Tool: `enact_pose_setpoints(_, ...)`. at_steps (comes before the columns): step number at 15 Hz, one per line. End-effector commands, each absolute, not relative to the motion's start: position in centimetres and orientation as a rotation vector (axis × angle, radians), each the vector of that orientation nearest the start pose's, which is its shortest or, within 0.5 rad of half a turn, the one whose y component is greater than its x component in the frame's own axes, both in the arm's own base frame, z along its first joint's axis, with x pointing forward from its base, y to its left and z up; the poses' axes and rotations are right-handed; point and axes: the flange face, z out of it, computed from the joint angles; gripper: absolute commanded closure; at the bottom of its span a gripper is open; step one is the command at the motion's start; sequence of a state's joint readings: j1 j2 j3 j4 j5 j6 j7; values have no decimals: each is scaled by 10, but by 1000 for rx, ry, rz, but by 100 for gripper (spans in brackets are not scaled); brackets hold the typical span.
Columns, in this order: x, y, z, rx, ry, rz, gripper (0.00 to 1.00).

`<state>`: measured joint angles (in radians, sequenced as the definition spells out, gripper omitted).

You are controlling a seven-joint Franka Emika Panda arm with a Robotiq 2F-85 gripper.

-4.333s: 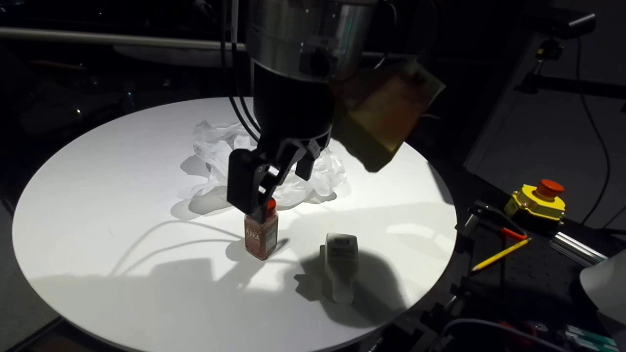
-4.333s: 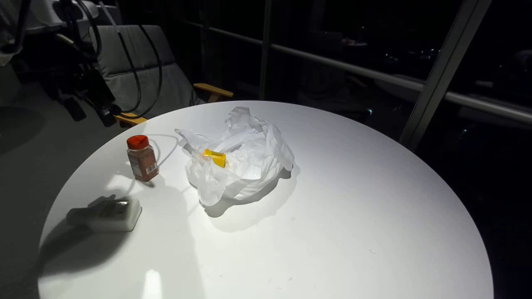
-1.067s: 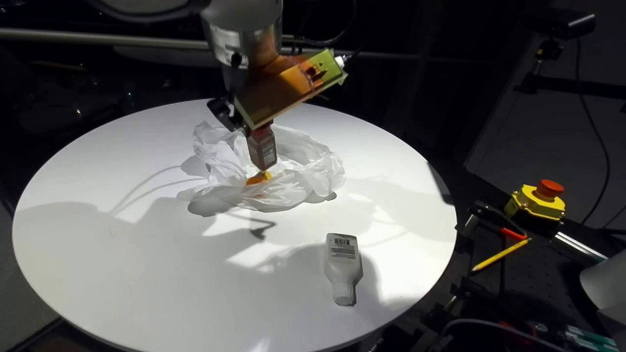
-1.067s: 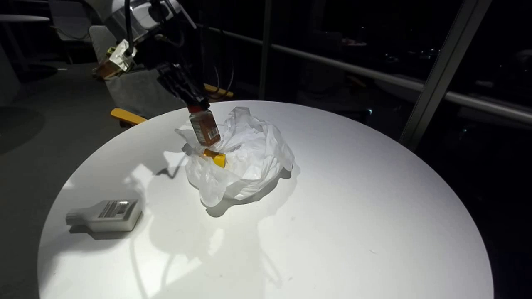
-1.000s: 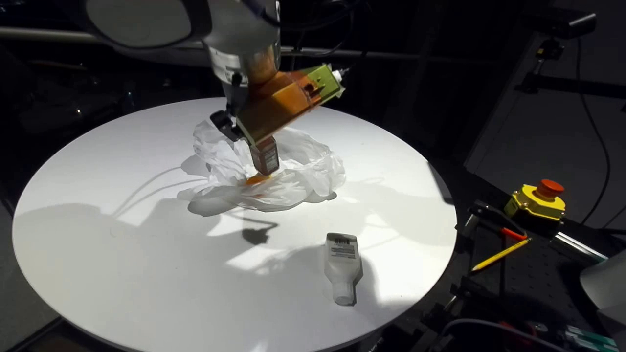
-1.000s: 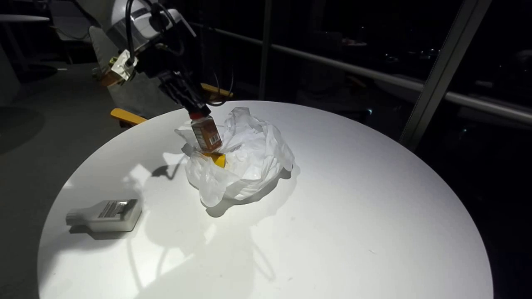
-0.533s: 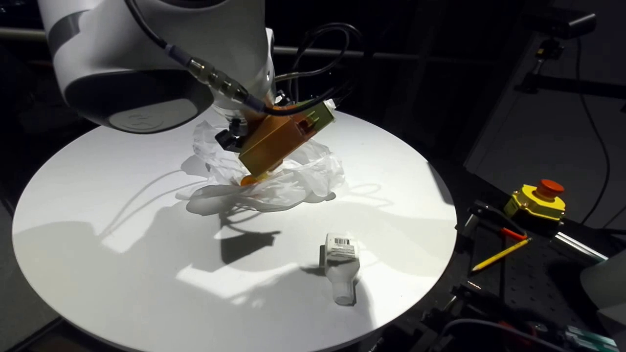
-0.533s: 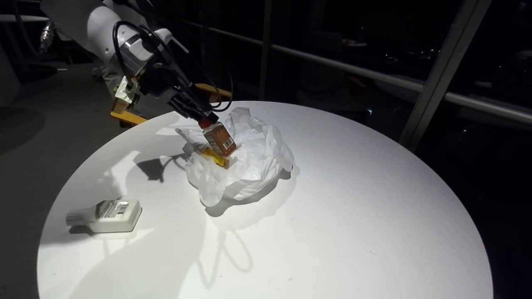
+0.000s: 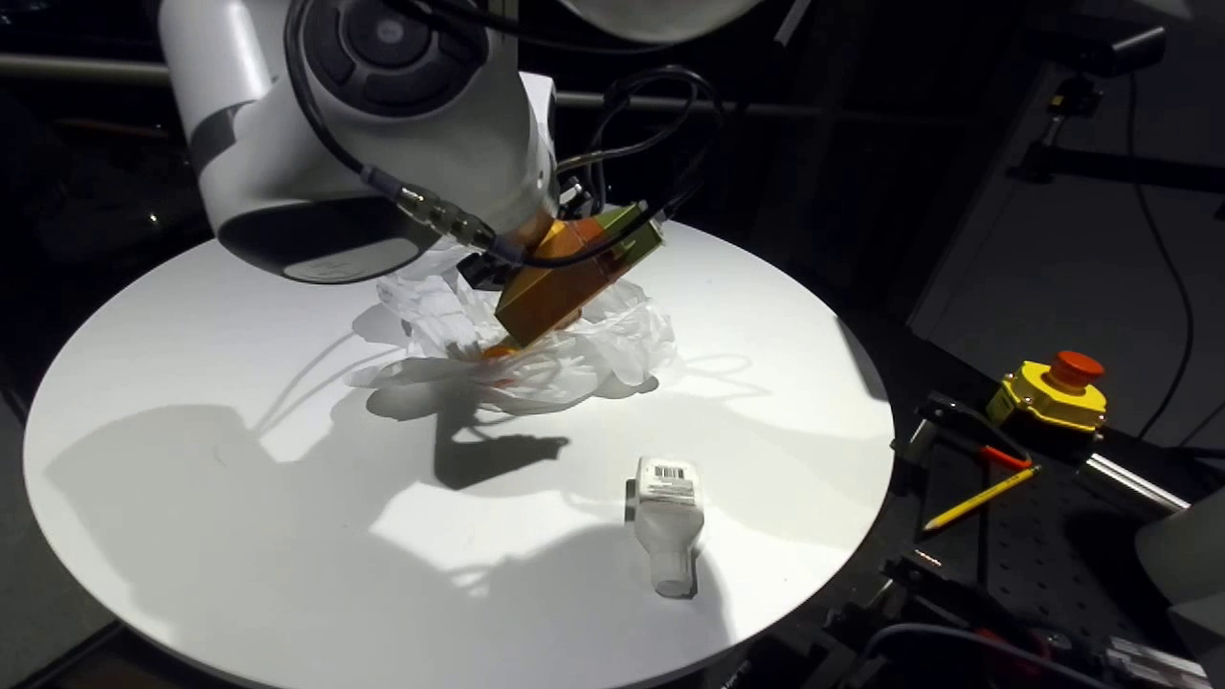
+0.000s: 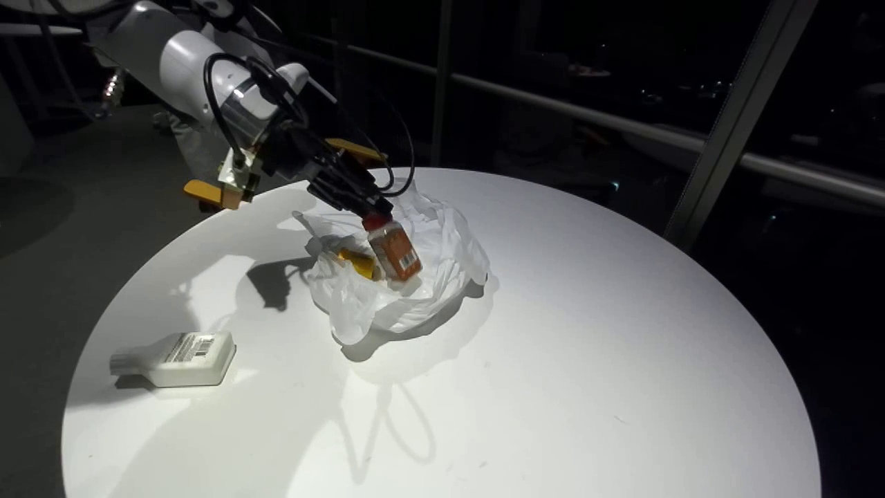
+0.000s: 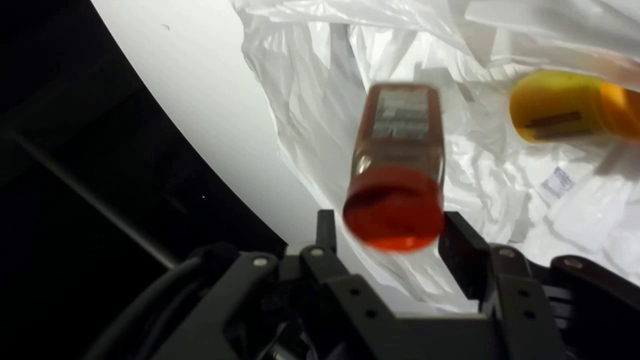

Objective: Place the containers on the table inside the white plastic, pull up the plastic bag

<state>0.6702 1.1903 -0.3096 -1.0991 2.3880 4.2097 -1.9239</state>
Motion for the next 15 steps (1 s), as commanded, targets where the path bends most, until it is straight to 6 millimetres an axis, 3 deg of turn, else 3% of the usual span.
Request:
enact_pose_setpoints(1, 580, 173, 172, 2271, -288, 625, 10)
enact_pose_setpoints(3, 590, 182, 202, 2296, -309, 608, 0)
enact_pose_setpoints(4, 586, 173, 217, 2315, -300, 628, 0)
enact_pose_setpoints(5, 588, 176, 234, 2338, -282, 636, 0)
enact_pose_setpoints(8, 588, 187, 287, 2411, -54, 584, 0)
enact_pose_setpoints(12, 585, 185, 366, 2514, 199, 576, 0)
enact_pose_setpoints(15, 575, 163, 380, 2578, 327, 491, 0)
